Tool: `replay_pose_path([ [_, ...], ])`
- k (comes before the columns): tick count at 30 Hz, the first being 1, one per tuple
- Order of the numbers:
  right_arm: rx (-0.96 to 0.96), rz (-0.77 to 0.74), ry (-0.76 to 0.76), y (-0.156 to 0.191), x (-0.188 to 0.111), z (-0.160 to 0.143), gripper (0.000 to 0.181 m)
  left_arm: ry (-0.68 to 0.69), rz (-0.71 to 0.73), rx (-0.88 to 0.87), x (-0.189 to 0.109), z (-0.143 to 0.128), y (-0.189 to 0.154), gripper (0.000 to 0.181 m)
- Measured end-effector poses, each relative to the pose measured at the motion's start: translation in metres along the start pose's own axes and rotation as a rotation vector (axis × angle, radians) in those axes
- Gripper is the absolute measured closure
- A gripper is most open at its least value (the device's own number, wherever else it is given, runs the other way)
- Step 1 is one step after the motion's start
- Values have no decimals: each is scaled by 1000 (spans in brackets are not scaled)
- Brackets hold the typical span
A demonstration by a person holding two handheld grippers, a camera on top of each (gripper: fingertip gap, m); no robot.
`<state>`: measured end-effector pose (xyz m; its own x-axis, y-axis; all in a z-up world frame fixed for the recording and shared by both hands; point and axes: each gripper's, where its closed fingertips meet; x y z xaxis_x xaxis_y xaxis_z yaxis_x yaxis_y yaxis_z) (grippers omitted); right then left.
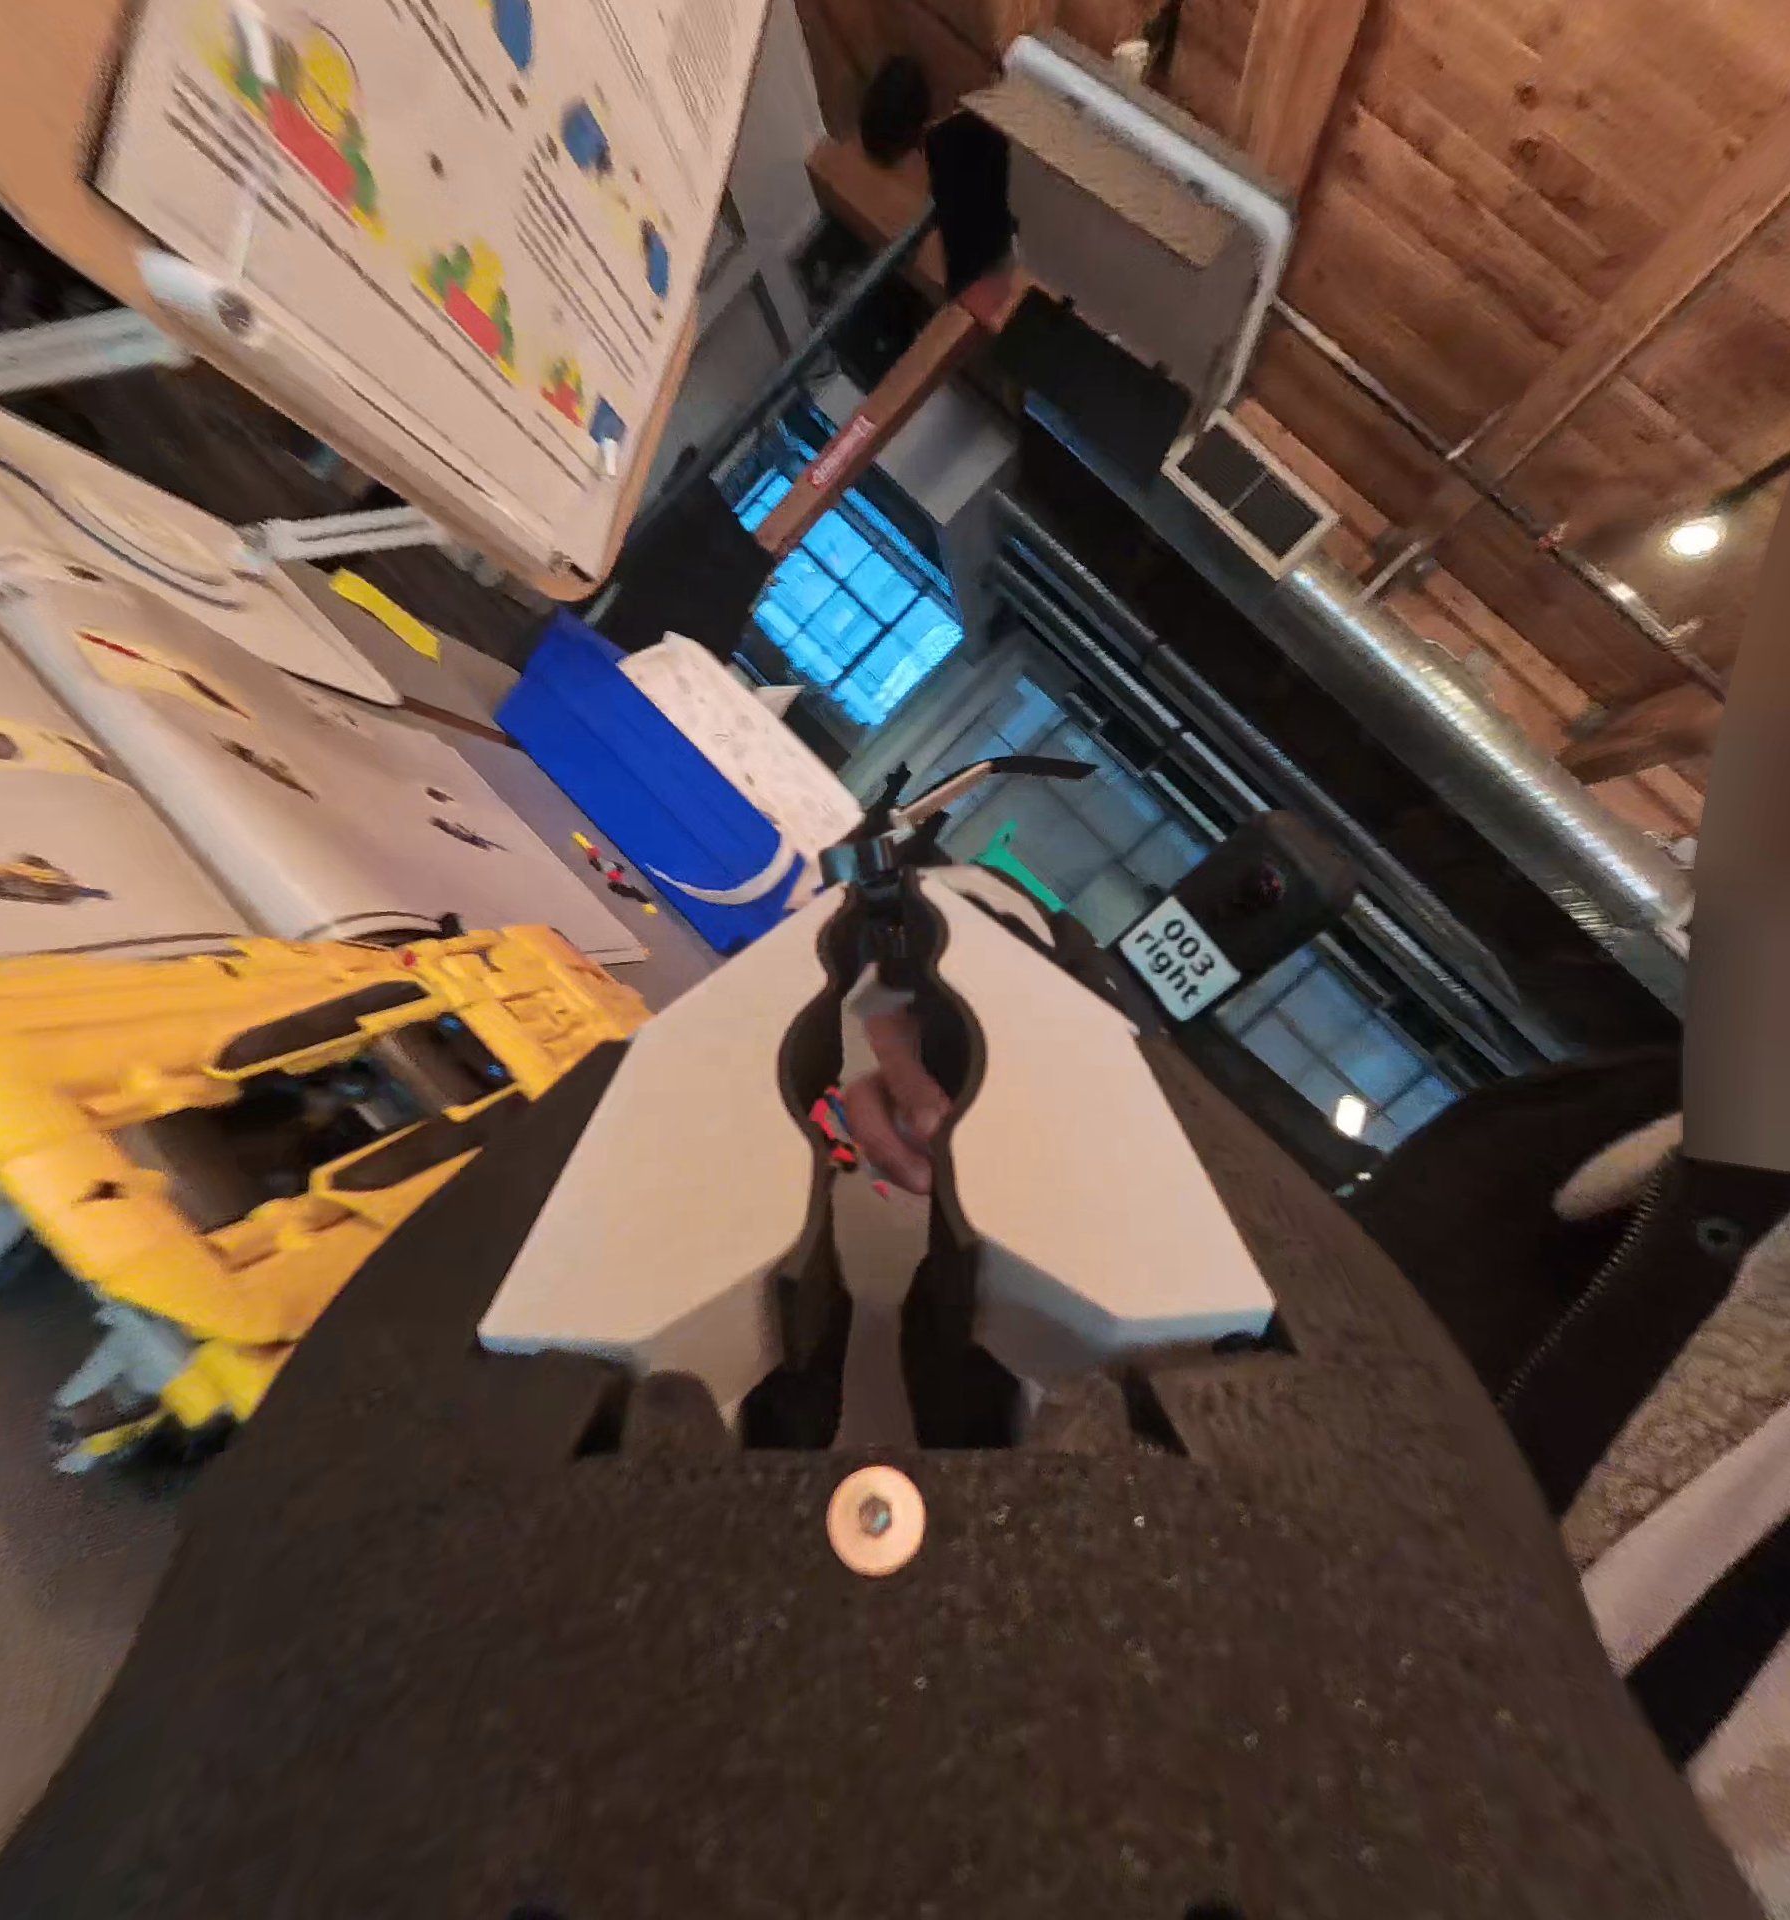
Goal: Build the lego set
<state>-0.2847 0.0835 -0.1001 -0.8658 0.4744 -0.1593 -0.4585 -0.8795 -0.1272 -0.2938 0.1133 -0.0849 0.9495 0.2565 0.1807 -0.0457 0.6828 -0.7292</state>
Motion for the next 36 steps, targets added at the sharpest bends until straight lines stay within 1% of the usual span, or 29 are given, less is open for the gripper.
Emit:
replay_pose_path([
  [2,-43,-81,-78,-6,6,9,127,-30,-41,-26,1,-4,-4,175],
  [3,-39,-115,-122,-7,5,10,128,-42,-43,-18,1,-7,-4,175],
  [4,-35,-134,-152,-6,2,10,135,-51,-40,12,1,-12,-4,175],
  [5,-54,-155,-151,-7,1,8,137,-56,-34,41,1,-17,-2,175],
  [6,-92,-180,-118,-8,0,3,137,-58,-36,39,2,-19,-2,175],
  [7,-133,-218,-93,-11,-1,-1,142,-69,-68,24,1,-16,-7,175],
  [8,-167,-255,-98,-14,-4,-2,149,-80,-93,25,0,-14,-12,175],
  [9,-197,-268,-112,-12,-6,-1,155,-78,-89,43,0,-14,-12,175],
  [12,-243,-240,-125,0,-4,3,156,-52,-85,45,2,-20,-10,175],
  [15,-274,-266,-96,-1,0,0,154,-47,-101,12,3,-21,-9,175],
  [19,-267,-253,-112,2,3,1,150,-13,-143,-18,6,-29,-15,175],
  [21,-270,-269,-101,-1,2,0,153,-14,-154,-43,8,-30,-16,175],
  [23,-261,-299,-95,-6,-1,-1,166,-6,-174,-69,8,-32,-18,175],
  [31,-178,-258,-58,-8,-1,-12,175,15,-167,-79,10,-35,-15,174],
  [33,-105,-235,-65,-9,-1,-14,177,14,-144,-47,9,-34,-13,173],
  [36,91,-146,-91,-11,-2,-18,177,-26,-88,13,6,-26,-6,163],
])
Point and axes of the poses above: each gripper's, where its closed fingertips meet, x out along the fingers, z out of its top, y = z × x across the jaws, and after that the axes turned 7 degrees about z, right-handed
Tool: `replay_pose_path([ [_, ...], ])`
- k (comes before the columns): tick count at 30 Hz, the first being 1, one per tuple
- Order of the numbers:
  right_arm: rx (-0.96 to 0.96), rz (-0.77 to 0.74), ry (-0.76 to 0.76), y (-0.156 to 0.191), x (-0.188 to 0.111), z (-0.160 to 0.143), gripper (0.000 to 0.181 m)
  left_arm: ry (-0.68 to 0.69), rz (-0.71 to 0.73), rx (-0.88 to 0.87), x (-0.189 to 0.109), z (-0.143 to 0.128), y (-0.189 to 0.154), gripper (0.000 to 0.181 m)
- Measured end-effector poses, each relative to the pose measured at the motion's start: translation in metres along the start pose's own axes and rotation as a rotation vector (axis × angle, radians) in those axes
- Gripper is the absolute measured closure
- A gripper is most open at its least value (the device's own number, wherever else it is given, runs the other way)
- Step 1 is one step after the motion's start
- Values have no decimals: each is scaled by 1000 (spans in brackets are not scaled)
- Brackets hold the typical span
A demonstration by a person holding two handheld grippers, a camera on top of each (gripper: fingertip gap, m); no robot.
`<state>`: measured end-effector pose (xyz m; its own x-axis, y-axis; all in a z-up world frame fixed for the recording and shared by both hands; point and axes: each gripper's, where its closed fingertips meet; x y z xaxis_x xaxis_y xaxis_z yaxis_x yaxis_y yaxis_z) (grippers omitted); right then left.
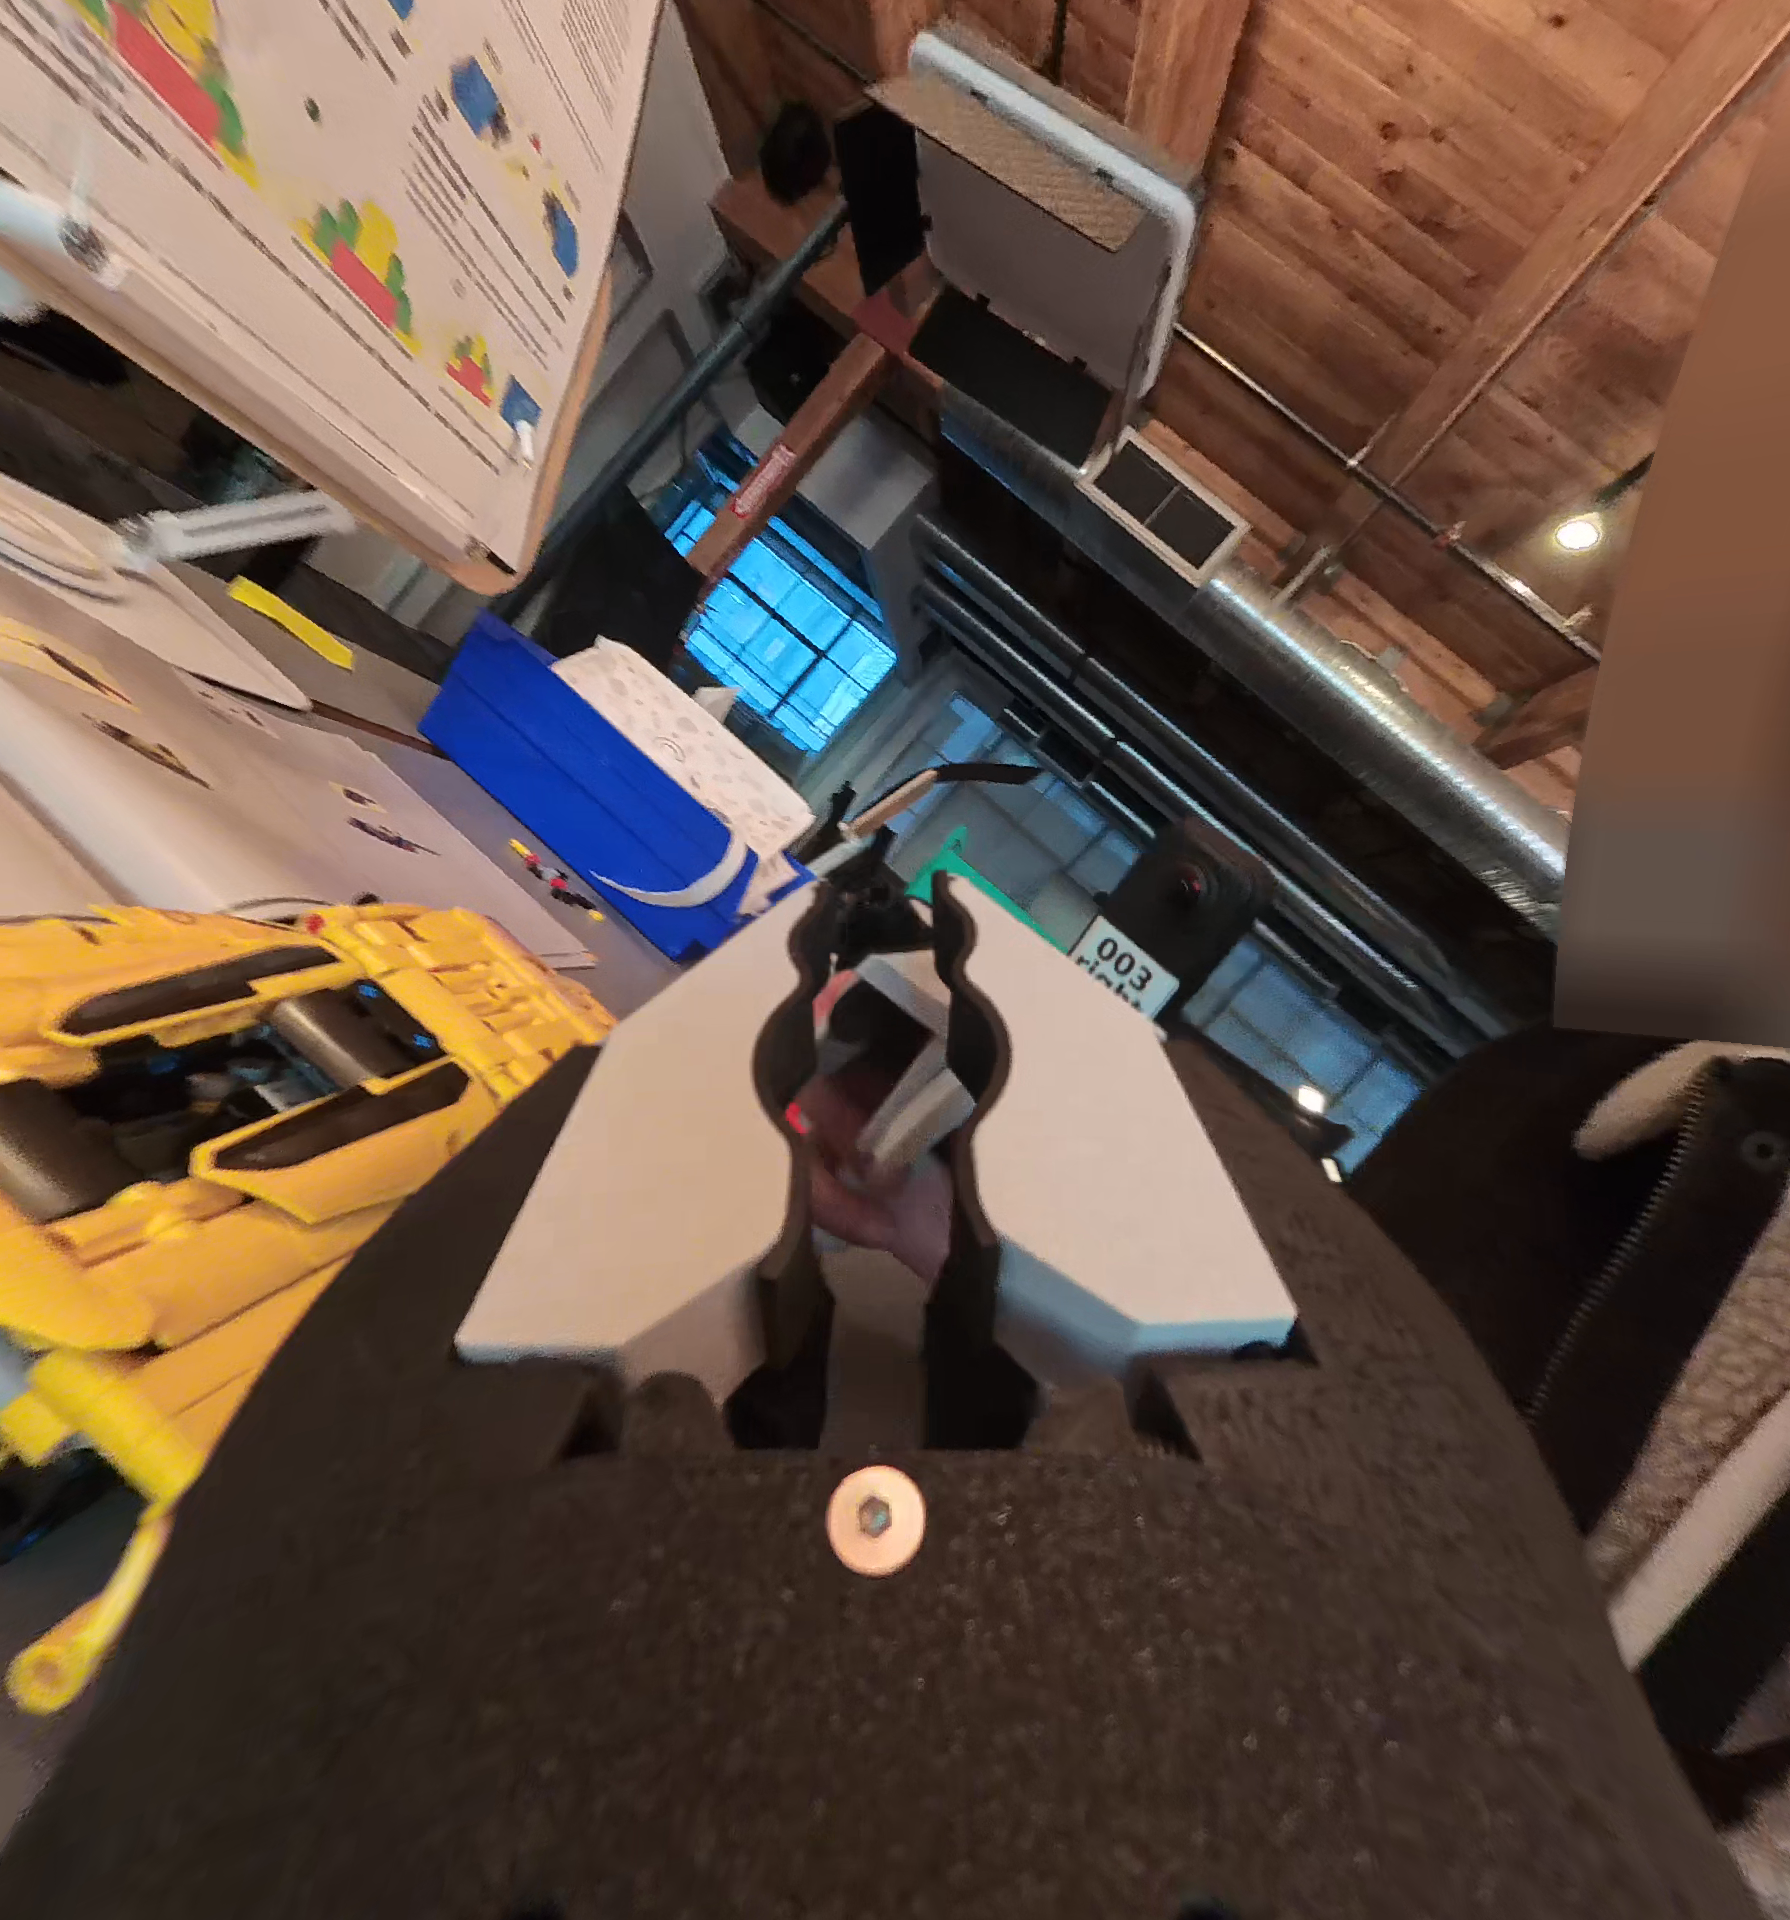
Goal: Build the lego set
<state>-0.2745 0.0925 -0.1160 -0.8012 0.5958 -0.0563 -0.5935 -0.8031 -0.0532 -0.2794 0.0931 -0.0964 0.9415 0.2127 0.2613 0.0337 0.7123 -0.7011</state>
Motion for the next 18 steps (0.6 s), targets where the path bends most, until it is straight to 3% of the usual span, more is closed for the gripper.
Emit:
replay_pose_path([
  [5,580,293,-105,8,-7,9,177,1,18,54,1,0,-1,158],
  [10,870,459,-152,13,-11,14,177,38,-40,18,5,-8,-9,159],
  [15,919,530,-120,26,-7,11,177,72,-83,24,7,-16,-17,175],
  [18,898,534,-106,29,-5,9,177,79,-83,15,6,-15,-17,175],
])
Point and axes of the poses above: each gripper's, where its closed fingertips meet, x out along the fingers, z out of its top, y = z × x across the jaws, and after that the axes turned 7 degrees about z, right-handed
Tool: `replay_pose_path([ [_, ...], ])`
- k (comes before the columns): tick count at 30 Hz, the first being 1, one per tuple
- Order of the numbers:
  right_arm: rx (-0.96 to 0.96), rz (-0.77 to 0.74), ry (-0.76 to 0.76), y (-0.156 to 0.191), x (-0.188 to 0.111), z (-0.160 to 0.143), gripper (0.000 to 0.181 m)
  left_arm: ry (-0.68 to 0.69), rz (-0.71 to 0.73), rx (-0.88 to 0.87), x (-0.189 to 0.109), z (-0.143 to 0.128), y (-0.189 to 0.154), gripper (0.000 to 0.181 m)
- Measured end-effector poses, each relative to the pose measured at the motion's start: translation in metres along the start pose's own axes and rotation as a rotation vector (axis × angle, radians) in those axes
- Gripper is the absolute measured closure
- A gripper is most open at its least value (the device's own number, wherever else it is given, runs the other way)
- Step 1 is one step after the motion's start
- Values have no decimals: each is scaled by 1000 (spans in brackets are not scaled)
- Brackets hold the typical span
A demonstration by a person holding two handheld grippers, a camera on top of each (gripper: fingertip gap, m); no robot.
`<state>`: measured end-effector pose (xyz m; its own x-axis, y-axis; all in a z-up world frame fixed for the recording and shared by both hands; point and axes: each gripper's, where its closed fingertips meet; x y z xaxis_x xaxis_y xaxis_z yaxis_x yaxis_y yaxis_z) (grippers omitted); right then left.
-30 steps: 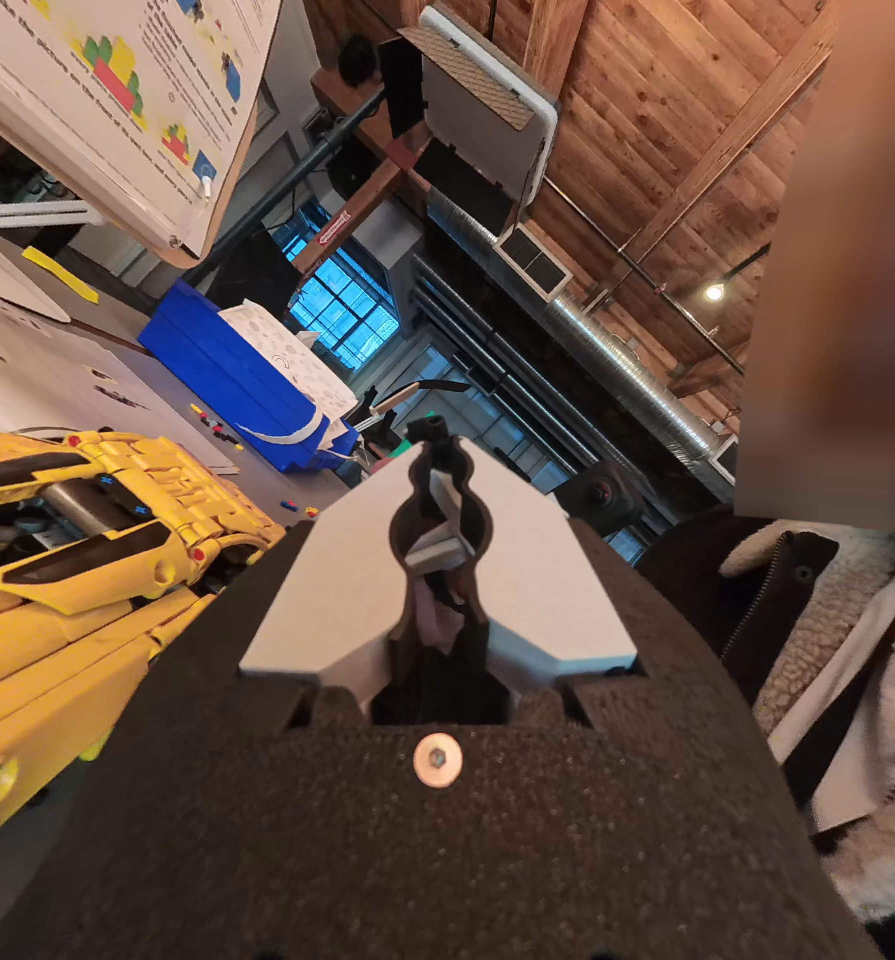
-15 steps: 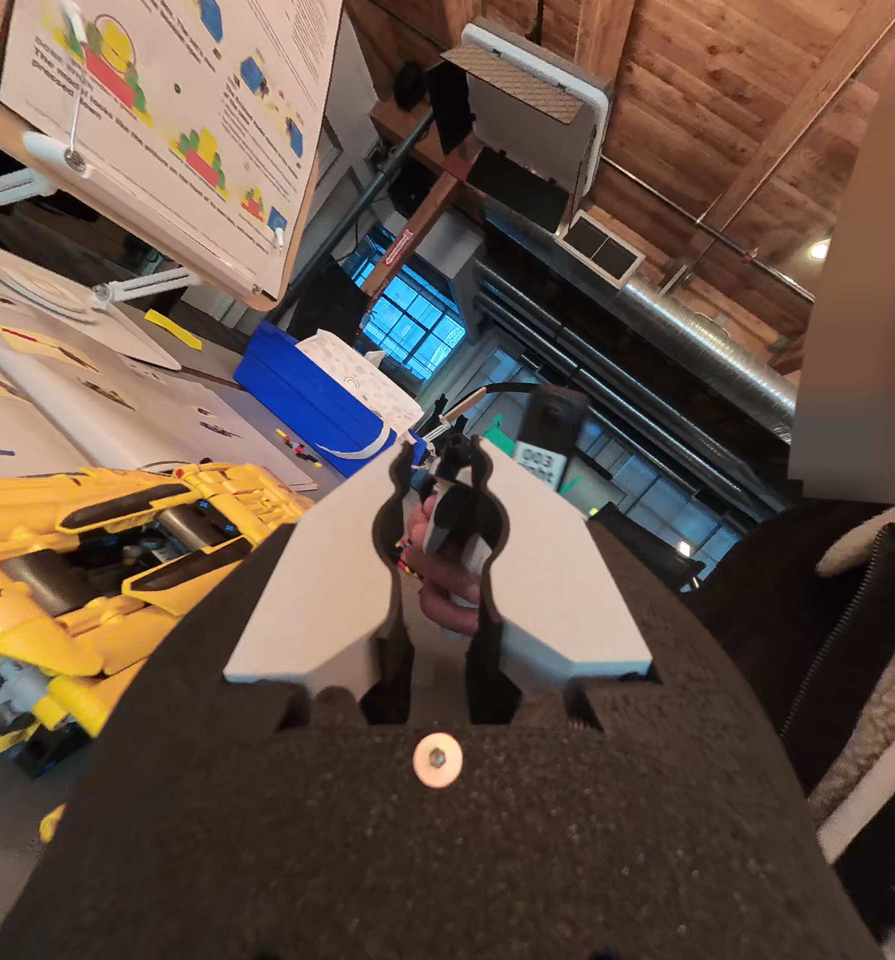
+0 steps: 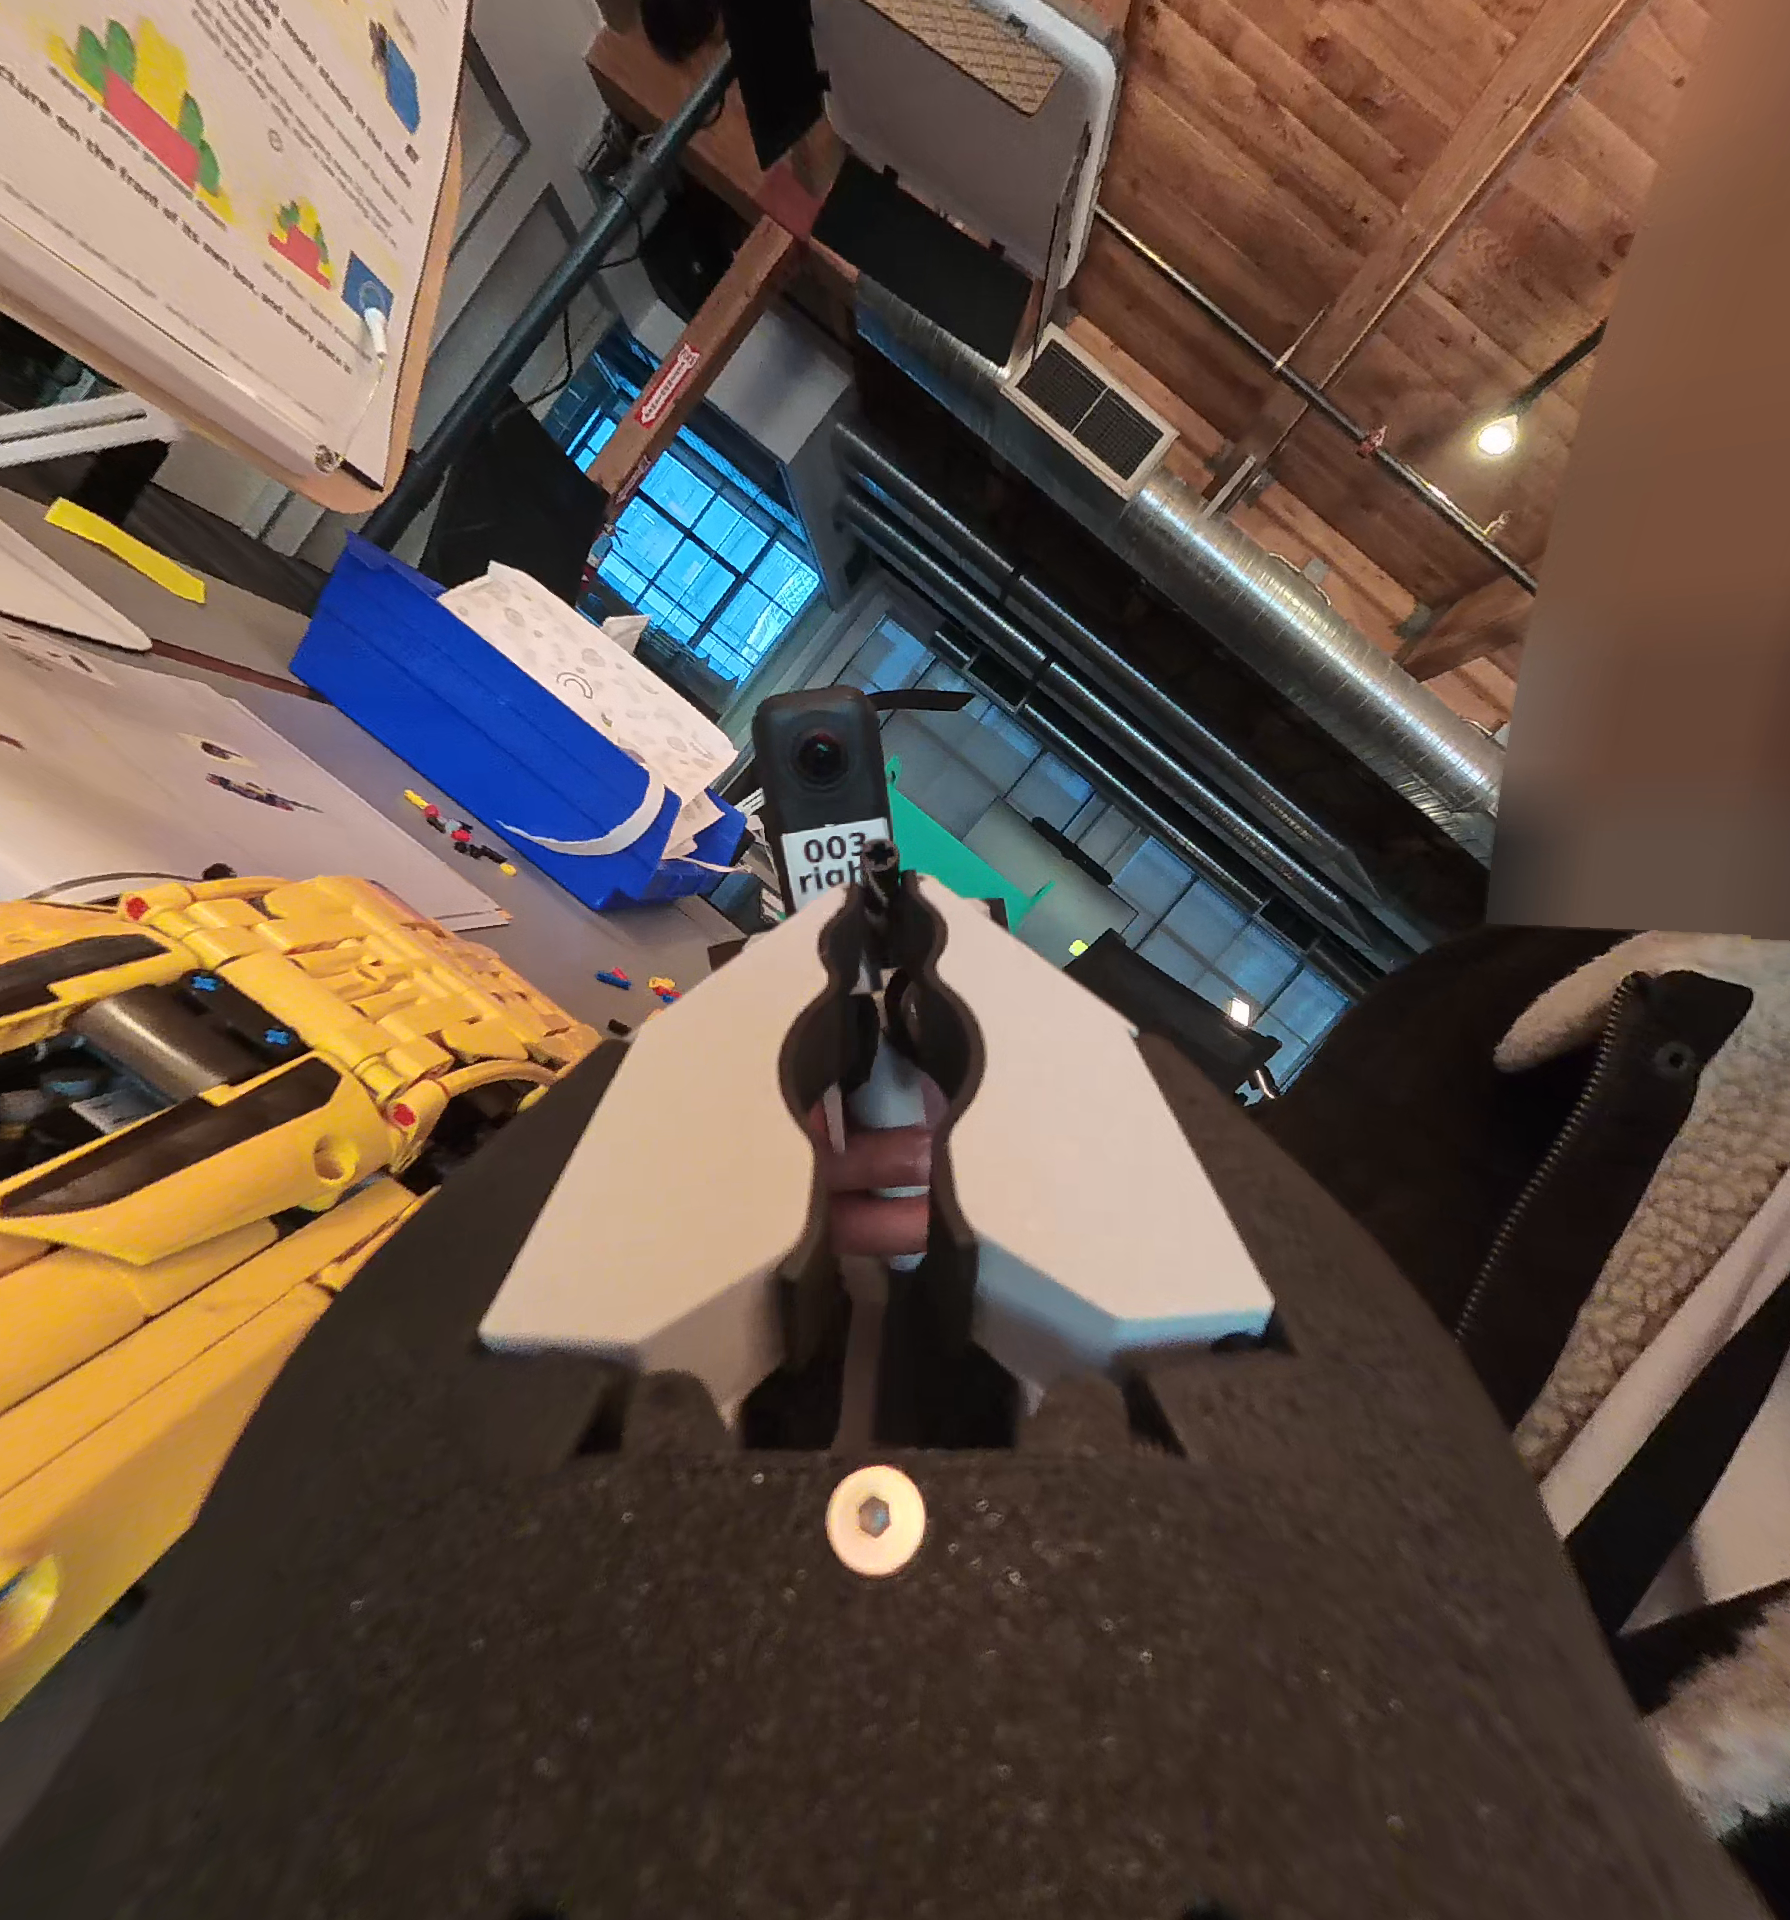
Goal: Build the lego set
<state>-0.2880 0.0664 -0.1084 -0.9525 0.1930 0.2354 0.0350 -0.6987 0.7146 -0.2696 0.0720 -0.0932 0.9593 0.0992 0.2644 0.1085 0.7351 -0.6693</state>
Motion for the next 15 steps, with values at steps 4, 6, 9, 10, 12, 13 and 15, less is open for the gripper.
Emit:
replay_pose_path([
  [4,-50,-31,-23,-4,-10,9,169,13,-6,-15,-1,-1,0,175],
  [6,-59,-29,-41,-2,-16,14,171,21,-6,-14,0,-3,1,175],
  [9,-57,-21,-13,-1,-14,9,173,38,-6,-13,1,-6,0,175],
  [10,-56,-17,-3,0,-13,6,176,37,-5,-13,1,-6,1,175],
  [12,-69,-27,10,-1,-10,4,176,32,-7,-19,1,-5,1,175],
  [13,-75,-34,15,-2,-9,3,176,31,-9,-27,1,-5,1,175],
  [15,-74,-37,10,-2,-8,3,176,24,-22,-56,1,-5,1,175],
])
Point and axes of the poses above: each gripper's, where its closed fingertips meet, x out along the fingers, z out of its top, y = z × x across the jaws, and after that the axes turned 7 degrees about z, right-handed
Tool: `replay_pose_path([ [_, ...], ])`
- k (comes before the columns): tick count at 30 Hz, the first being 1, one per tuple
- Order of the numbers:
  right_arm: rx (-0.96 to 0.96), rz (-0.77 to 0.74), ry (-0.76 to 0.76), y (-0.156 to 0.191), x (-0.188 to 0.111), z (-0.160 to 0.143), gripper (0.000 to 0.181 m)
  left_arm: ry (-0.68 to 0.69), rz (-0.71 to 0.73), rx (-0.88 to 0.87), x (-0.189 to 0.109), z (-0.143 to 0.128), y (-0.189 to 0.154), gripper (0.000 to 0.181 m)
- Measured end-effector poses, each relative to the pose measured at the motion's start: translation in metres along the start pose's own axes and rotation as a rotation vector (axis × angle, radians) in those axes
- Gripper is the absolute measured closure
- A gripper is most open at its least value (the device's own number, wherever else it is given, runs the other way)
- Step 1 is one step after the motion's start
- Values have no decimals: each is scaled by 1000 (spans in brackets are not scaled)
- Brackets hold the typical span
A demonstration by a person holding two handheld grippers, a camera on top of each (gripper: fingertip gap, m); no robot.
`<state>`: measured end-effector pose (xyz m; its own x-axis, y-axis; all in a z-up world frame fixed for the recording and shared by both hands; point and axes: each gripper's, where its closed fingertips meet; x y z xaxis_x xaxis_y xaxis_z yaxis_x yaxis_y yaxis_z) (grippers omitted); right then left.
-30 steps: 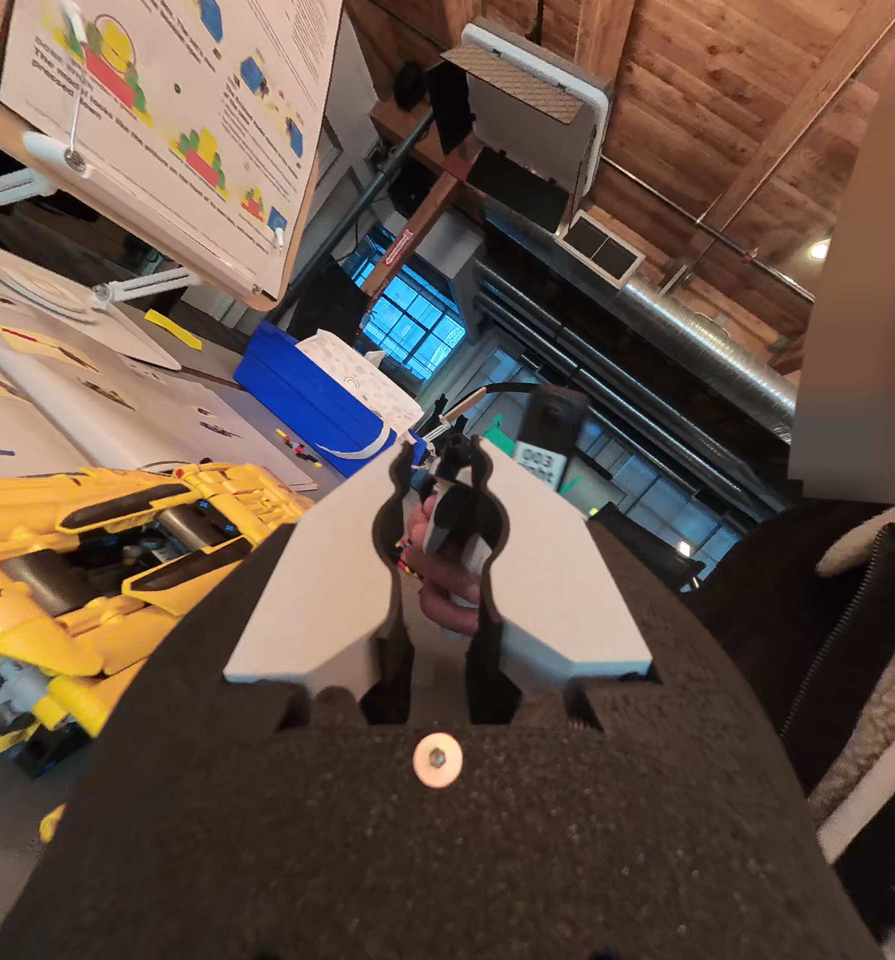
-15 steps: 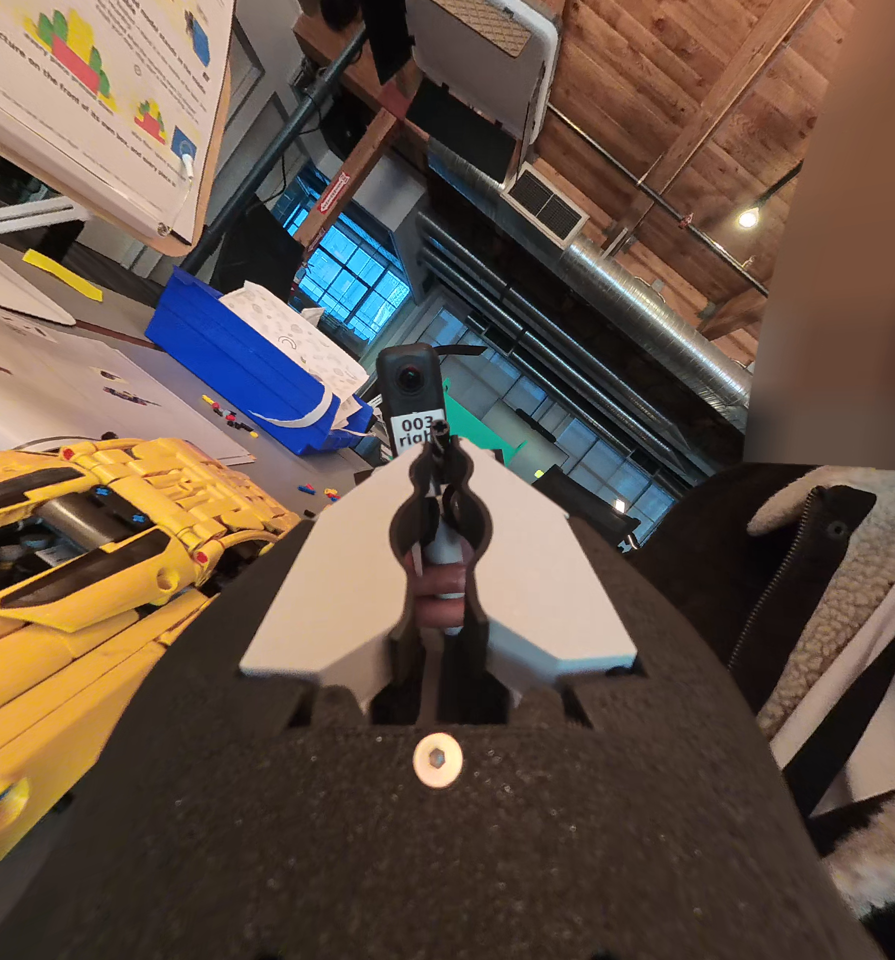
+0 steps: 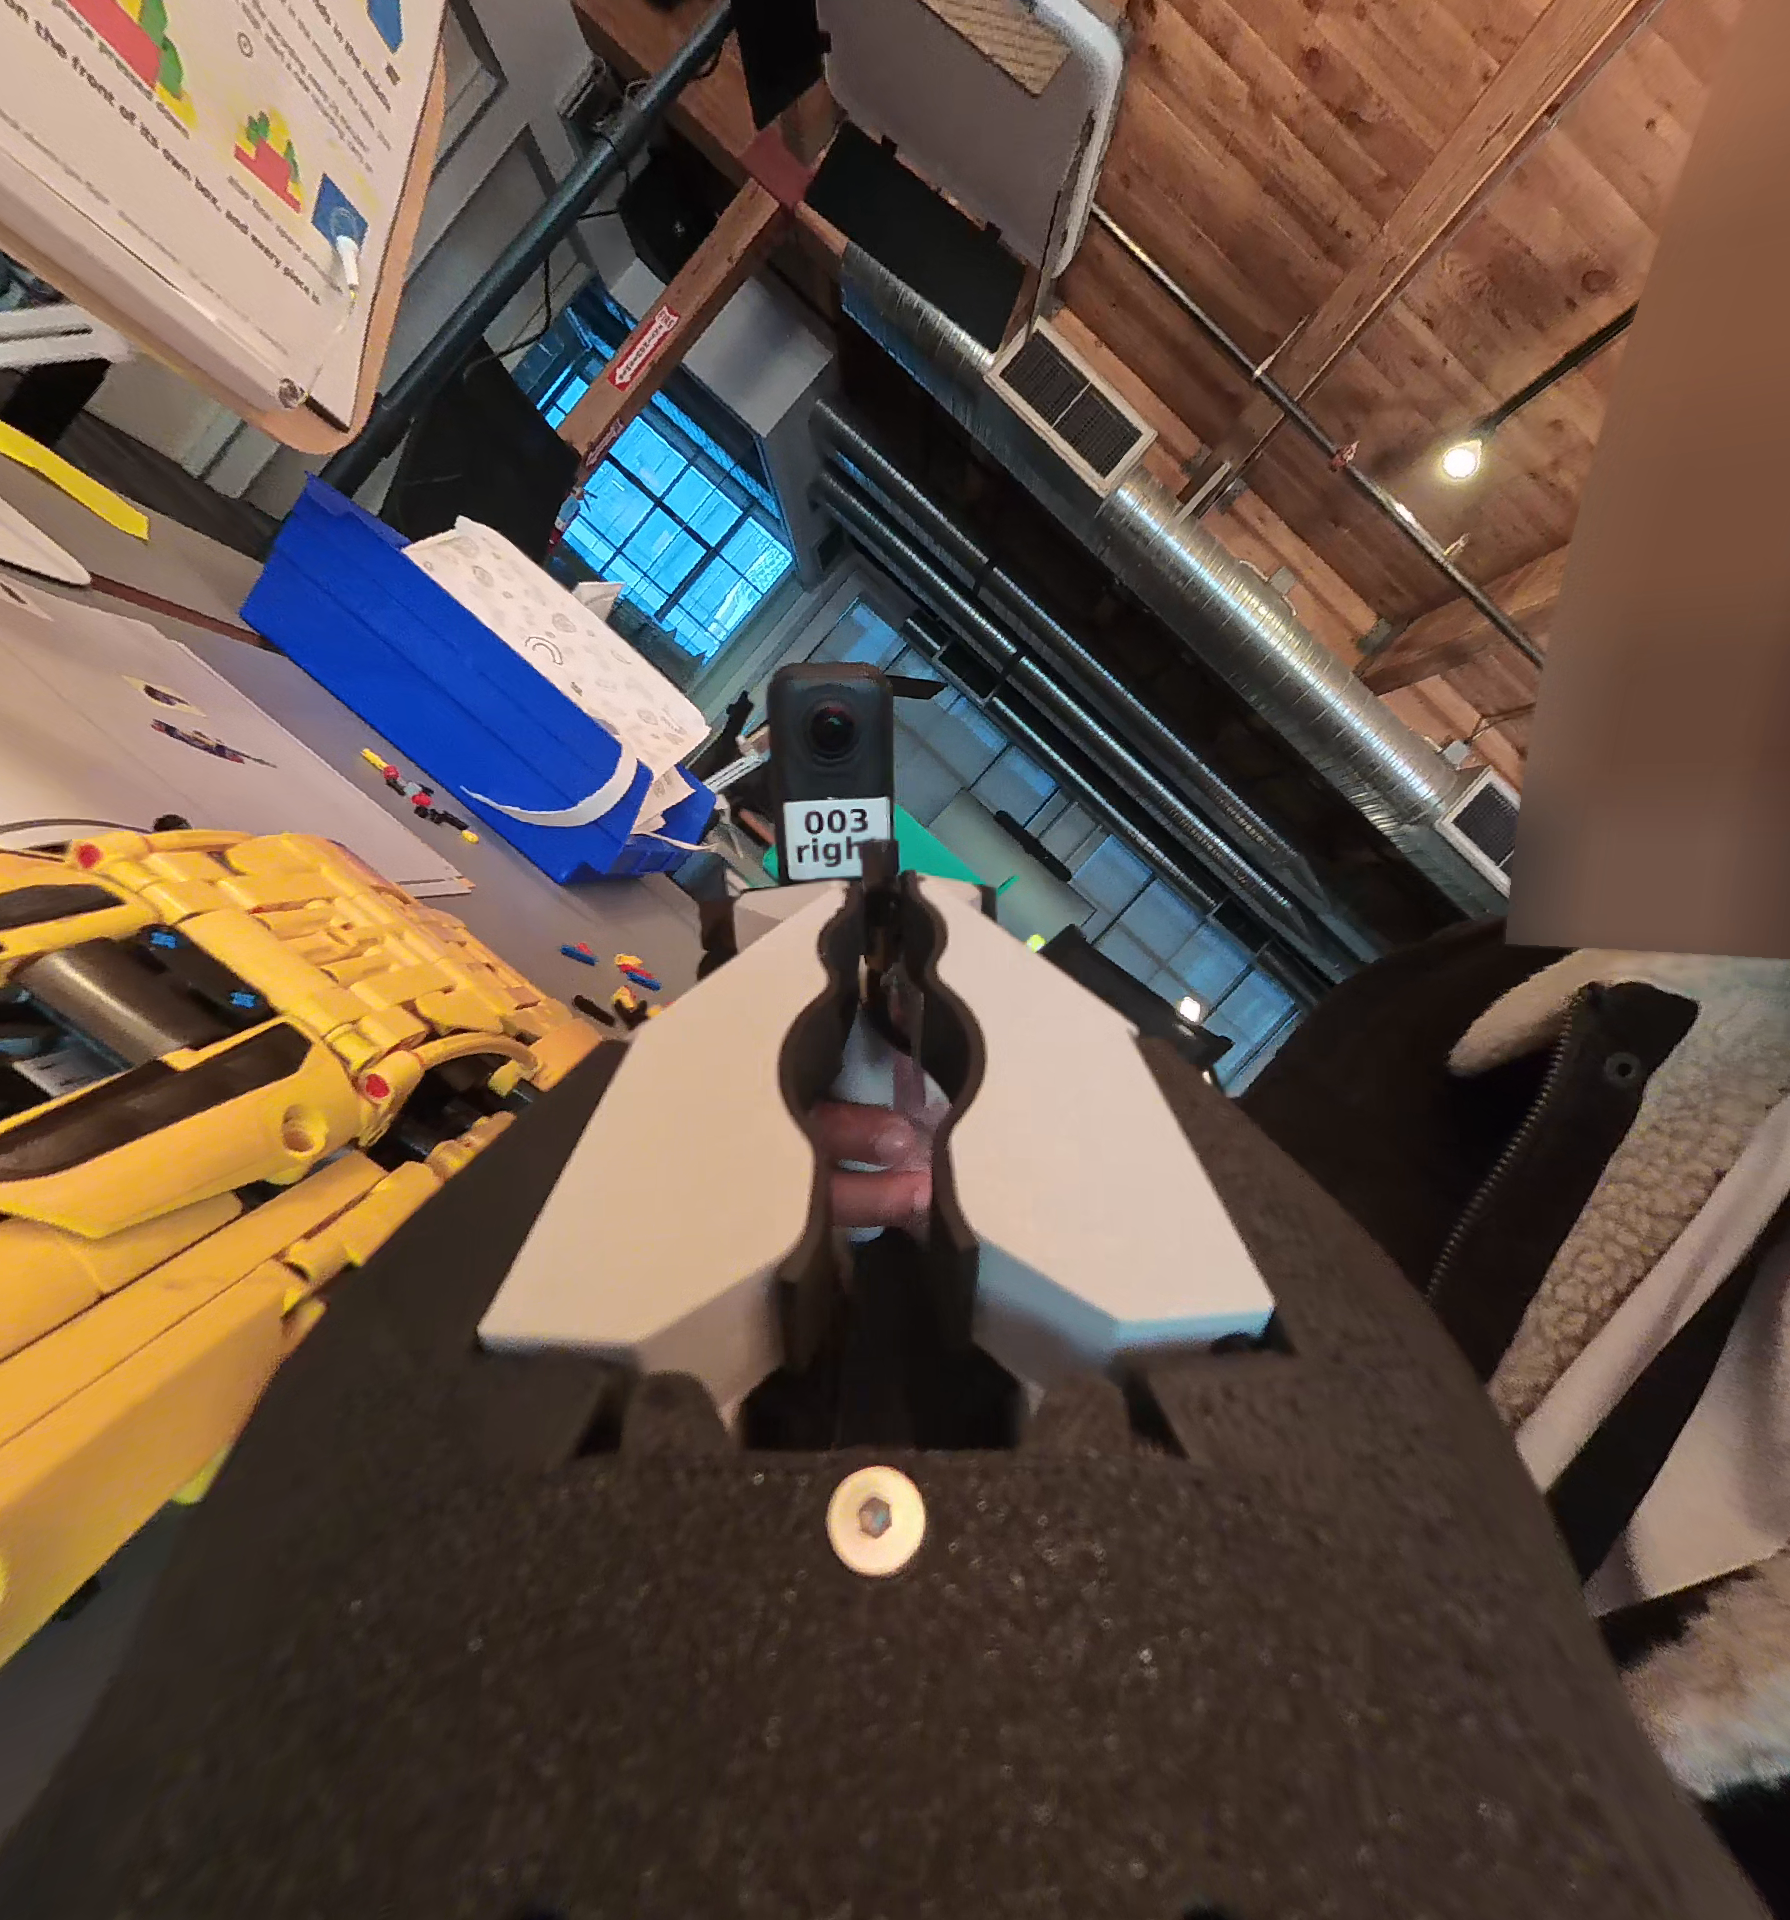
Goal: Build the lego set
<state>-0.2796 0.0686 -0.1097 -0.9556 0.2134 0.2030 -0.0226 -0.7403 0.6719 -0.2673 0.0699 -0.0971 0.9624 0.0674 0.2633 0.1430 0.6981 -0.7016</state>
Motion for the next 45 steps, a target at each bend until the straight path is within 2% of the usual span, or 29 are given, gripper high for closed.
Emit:
replay_pose_path([
  [9,23,0,-4,1,-1,0,176,8,-3,-6,1,-2,0,175],
  [15,-3,-41,62,-3,-4,-8,176,75,31,81,-1,-10,3,175],
  [20,-66,-66,141,0,-7,-15,176,135,3,90,0,-17,0,174],
  [26,-78,-66,162,3,-8,-18,176,154,-33,38,0,-21,-2,174],
  [29,-261,-135,227,-3,-9,-22,170,172,-24,-13,-2,-22,5,174],
  [32,-630,-219,264,-1,-15,-16,149,137,-61,-173,-7,-16,10,175],
  [33,-726,-266,272,-2,-18,-13,138,136,-75,-214,-8,-16,11,175],
  [34,-798,-301,276,-3,-20,-12,136,148,-89,-249,-8,-17,10,175],
  [36,-912,-283,290,3,-19,-16,143,190,-146,-328,-7,-25,5,175],
  [39,-966,-192,301,15,-15,-27,141,259,-274,-449,-5,-35,-12,175],
  [41,-980,-176,300,19,-13,-28,142,278,-265,-435,-4,-40,-13,175],
  [43,-1007,-198,323,16,-15,-30,157,275,-283,-432,-4,-38,-17,175],
  [45,-1033,-225,347,13,-16,-31,159,282,-276,-439,-4,-40,-15,175],
])
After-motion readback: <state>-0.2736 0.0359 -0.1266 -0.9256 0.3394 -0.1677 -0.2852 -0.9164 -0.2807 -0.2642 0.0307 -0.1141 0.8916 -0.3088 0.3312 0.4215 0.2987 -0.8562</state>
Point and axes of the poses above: each gripper's, where its closed fingertips meet, x out along the fingers, z out of its top, y = z × x across the jaws, and after that the axes turned 7 degrees about z, right-handed
